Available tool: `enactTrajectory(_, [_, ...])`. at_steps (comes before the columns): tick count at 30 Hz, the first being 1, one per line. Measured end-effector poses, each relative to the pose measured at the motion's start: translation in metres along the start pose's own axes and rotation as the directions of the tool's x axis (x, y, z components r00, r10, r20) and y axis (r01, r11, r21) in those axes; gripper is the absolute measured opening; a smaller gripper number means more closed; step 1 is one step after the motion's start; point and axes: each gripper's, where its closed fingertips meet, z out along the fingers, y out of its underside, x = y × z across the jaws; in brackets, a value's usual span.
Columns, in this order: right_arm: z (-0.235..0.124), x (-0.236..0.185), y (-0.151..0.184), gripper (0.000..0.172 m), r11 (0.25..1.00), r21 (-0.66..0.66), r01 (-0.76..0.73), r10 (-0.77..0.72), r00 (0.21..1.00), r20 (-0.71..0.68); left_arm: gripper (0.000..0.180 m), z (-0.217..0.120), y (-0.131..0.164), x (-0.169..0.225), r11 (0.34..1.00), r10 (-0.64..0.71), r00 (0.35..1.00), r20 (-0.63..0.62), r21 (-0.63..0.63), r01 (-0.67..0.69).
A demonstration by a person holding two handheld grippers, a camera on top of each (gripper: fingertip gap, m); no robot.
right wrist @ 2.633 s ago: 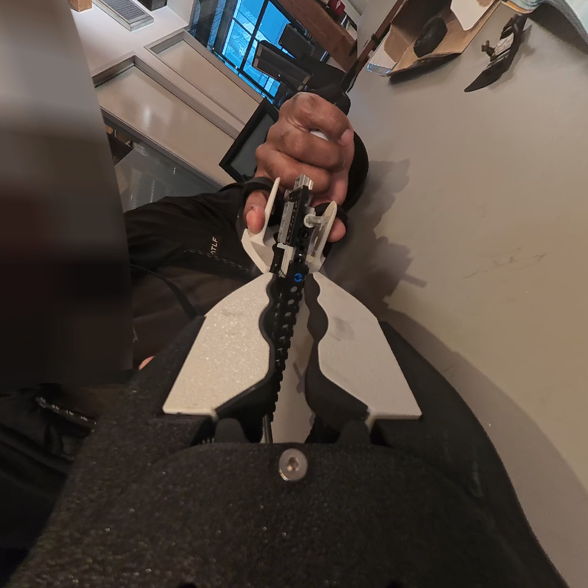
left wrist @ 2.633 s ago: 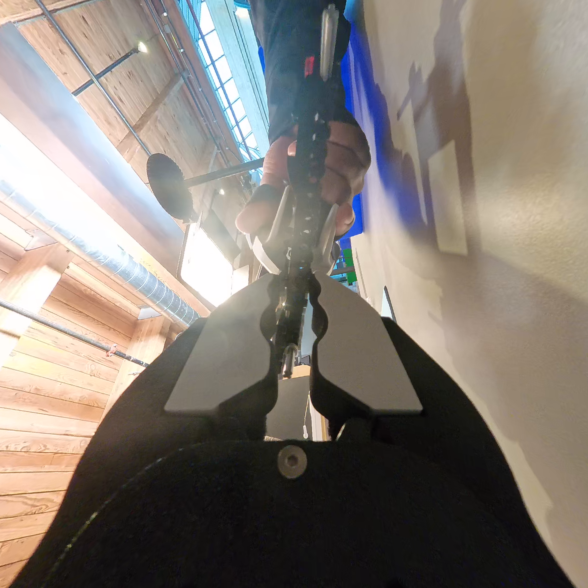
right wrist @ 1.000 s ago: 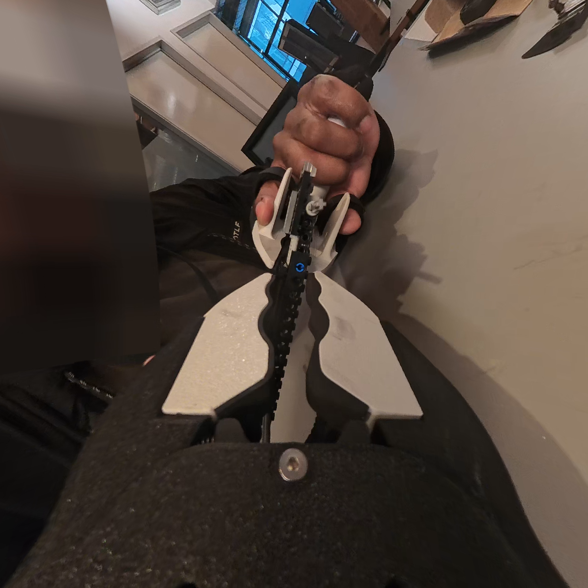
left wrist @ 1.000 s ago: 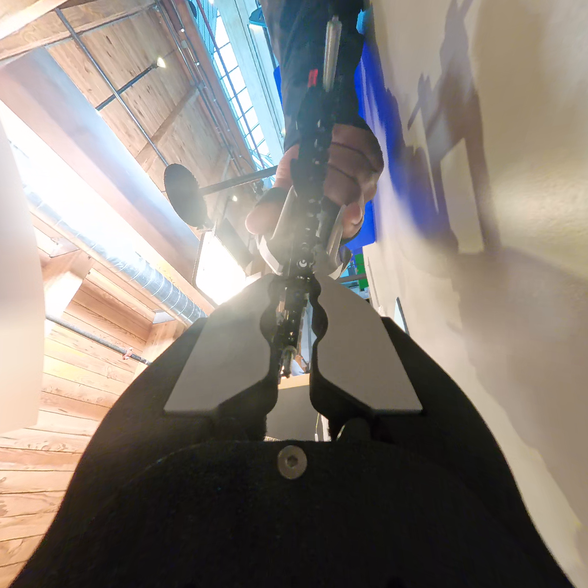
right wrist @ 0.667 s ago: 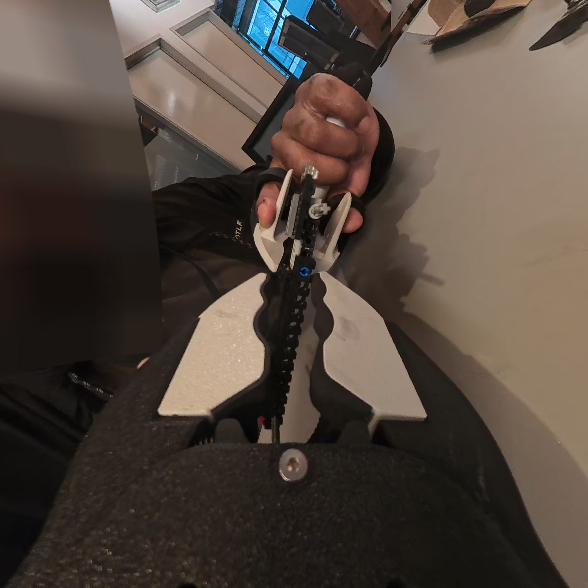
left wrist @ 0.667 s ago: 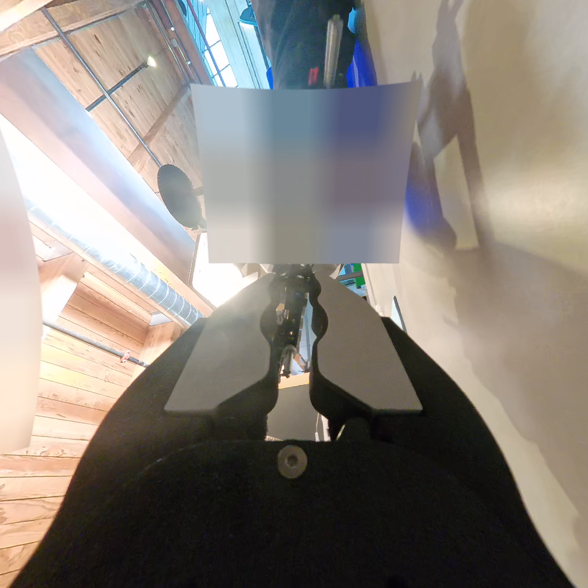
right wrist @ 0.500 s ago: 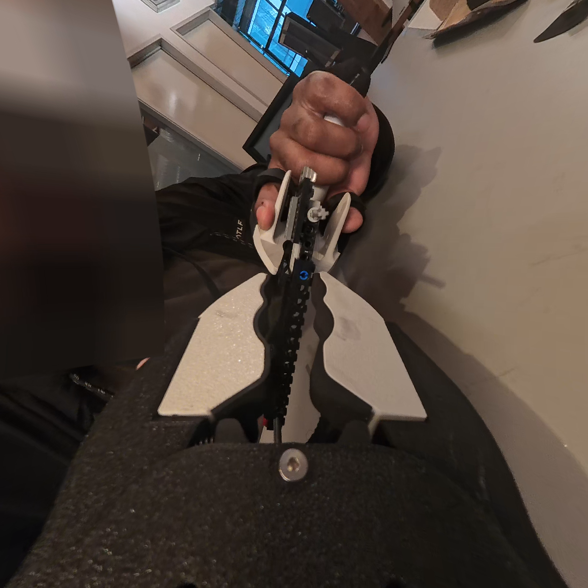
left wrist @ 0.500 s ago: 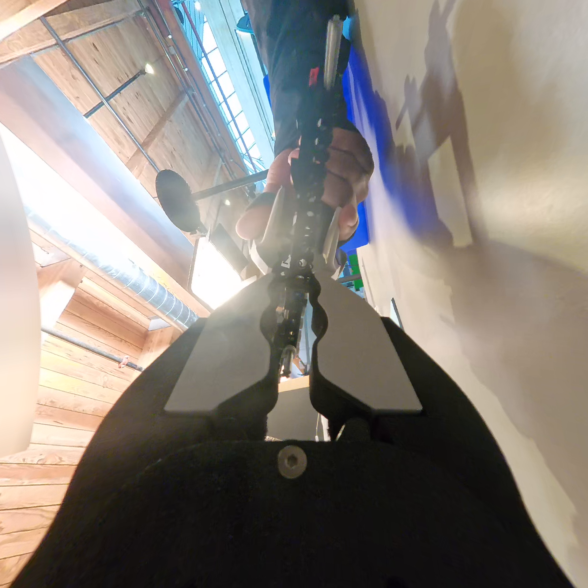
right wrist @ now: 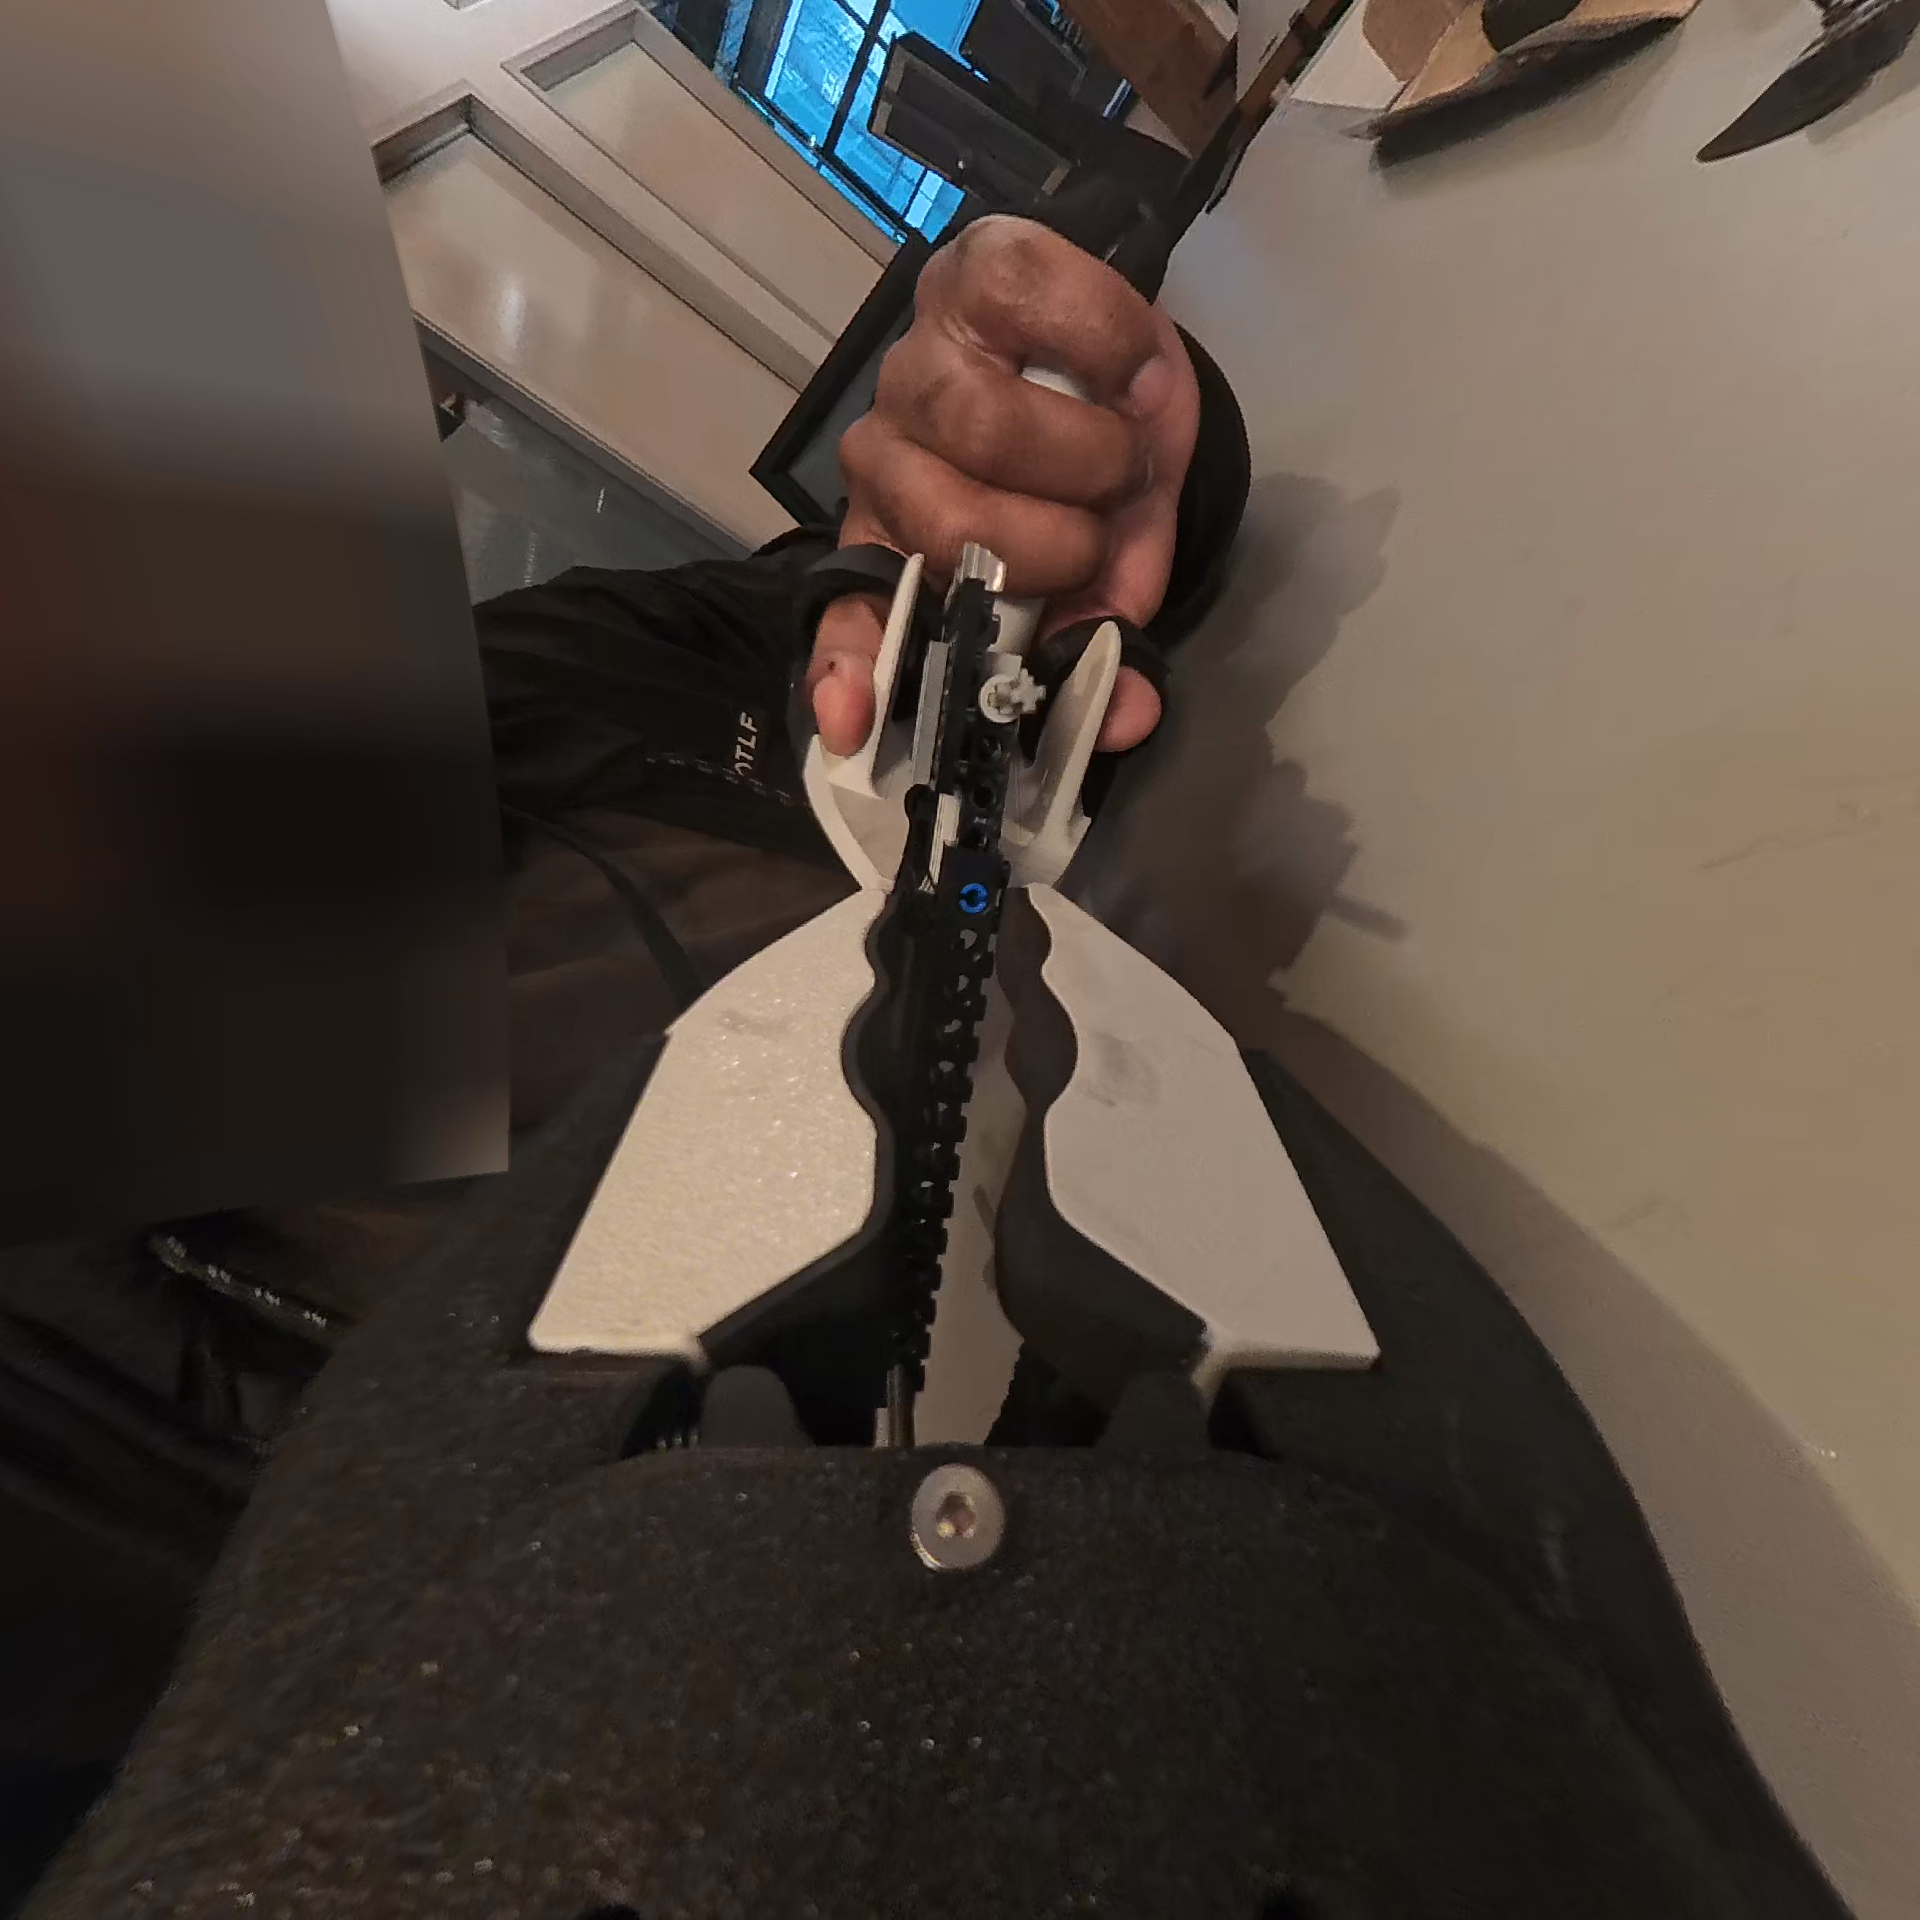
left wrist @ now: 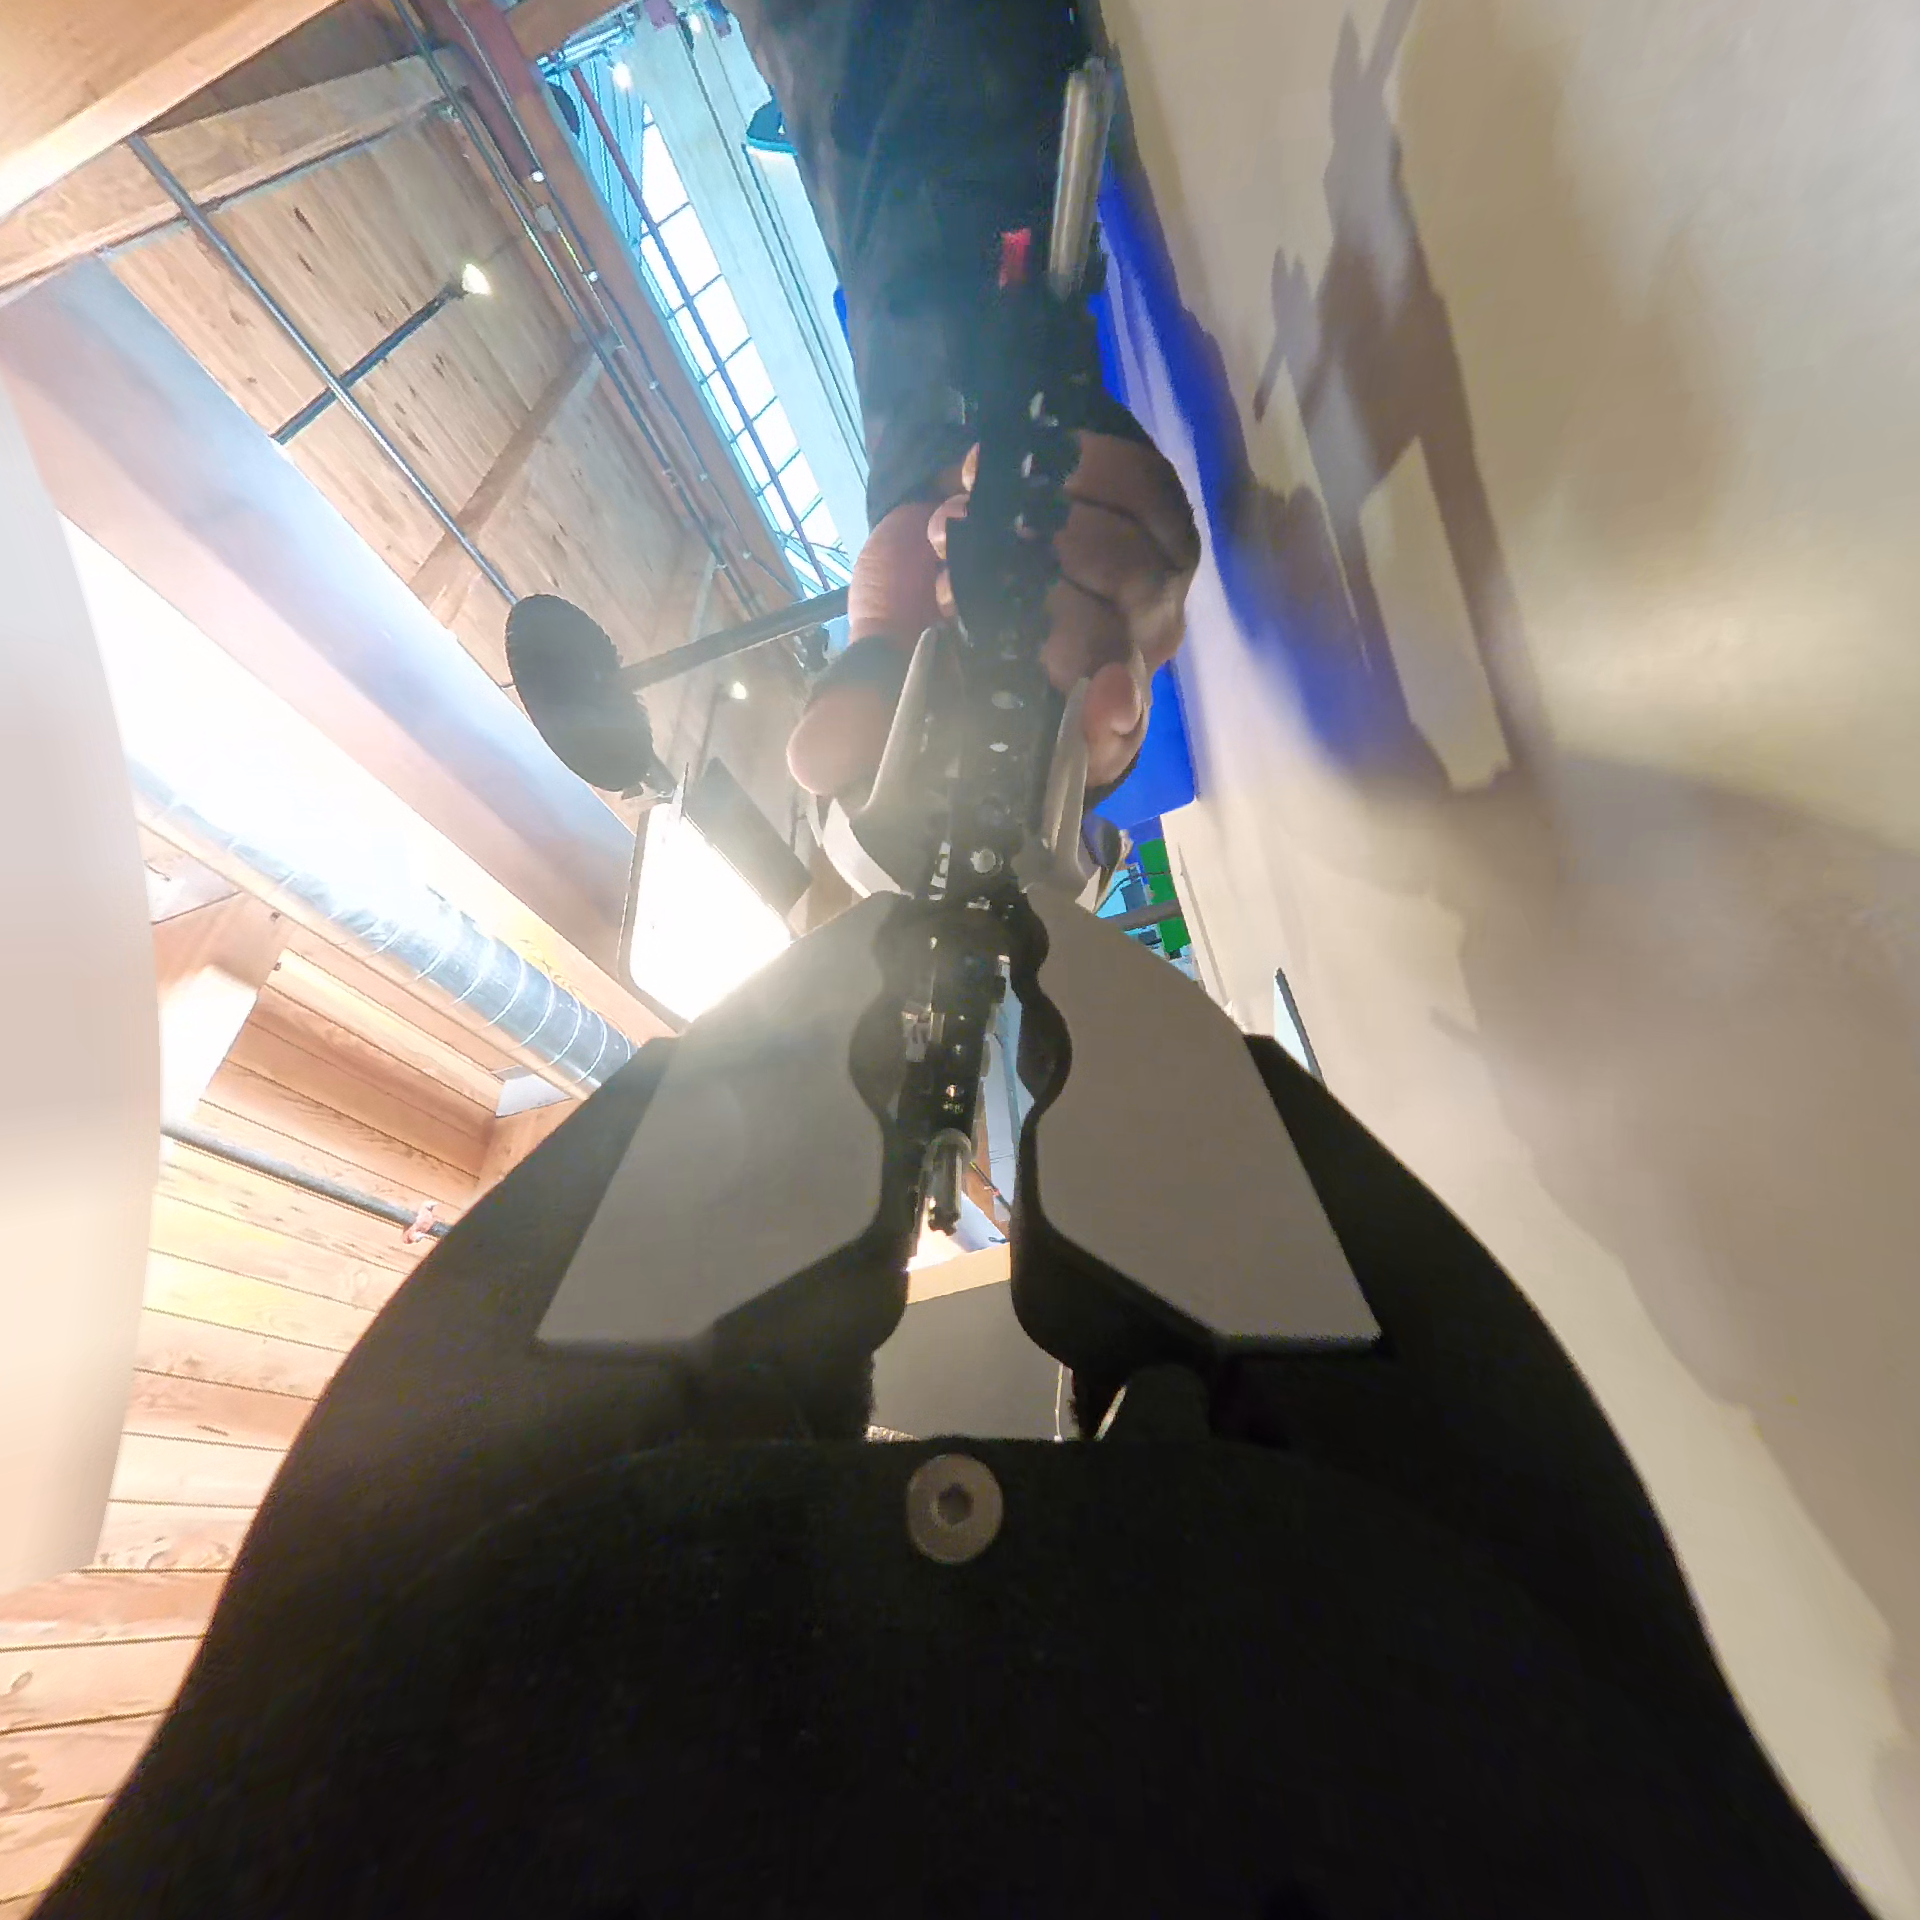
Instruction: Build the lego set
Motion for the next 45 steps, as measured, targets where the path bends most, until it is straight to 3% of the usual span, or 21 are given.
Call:
enactTrajectory(13, [-0.001, 0.007, 0.004, 0.016, 0.999, -0.024, -0.028, 0.027, 0.999, -0.043, 0.016, -0.001, 0.001, 0.008, 1.0, 0.004, 1.0, -0.031, 0.008, -0.004])
enactTrajectory(17, [-0.003, 0.007, 0.002, 0.018, 1.0, -0.017, -0.023, 0.022, 0.998, -0.055, 0.016, -0.001, 0.005, 0.007, 0.999, -0.049, 0.998, -0.03, -0.013, 0.048])
enactTrajectory(19, [-0.006, 0.01, -0.004, 0.035, 1.0, -0.002, 0.009, -0.009, 0.994, -0.105, 0.016, 0.0, 0.01, 0.008, 0.995, -0.096, 0.995, -0.026, -0.042, 0.095])
enactTrajectory(21, [-0.013, 0.01, -0.01, 0.038, 0.999, 0.014, 0.035, -0.033, 0.991, -0.13, 0.017, 0.0, 0.014, 0.01, 0.99, -0.129, 0.991, -0.029, -0.058, 0.127])
enactTrajectory(23, [-0.023, 0.014, -0.017, 0.038, 0.997, 0.041, 0.072, -0.064, 0.981, -0.181, 0.017, -0.001, 0.019, 0.013, 0.983, -0.17, 0.985, -0.039, -0.077, 0.167])
enactTrajectory(29, [-0.05, 0.051, -0.021, 0.032, 0.996, 0.05, 0.077, -0.05, 0.912, -0.406, 0.017, -0.003, 0.03, 0.056, 0.977, -0.187, 0.953, -0.238, -0.149, 0.154])
enactTrajectory(33, [-0.056, 0.07, -0.02, 0.03, 0.997, 0.067, 0.048, -0.01, 0.879, -0.477, 0.017, -0.003, 0.04, 0.064, 0.966, -0.204, 0.948, -0.245, -0.205, 0.155])
enactTrajectory(37, [-0.06, 0.079, -0.023, 0.032, 0.994, 0.075, 0.078, -0.026, 0.844, -0.536, 0.018, -0.003, 0.058, 0.057, 0.915, -0.333, 0.929, -0.16, -0.292, 0.277])
enactTrajectory(41, [-0.069, 0.076, -0.034, 0.032, 0.982, 0.107, 0.156, -0.068, 0.818, -0.571, 0.018, -0.005, 0.074, 0.048, 0.832, -0.494, 0.866, -0.069, -0.327, 0.449])
enactTrajectory(45, [-0.08, 0.073, -0.046, 0.031, 0.956, 0.119, 0.269, -0.142, 0.776, -0.614, 0.018, -0.009, 0.082, 0.049, 0.778, -0.578, 0.815, -0.043, -0.328, 0.535])
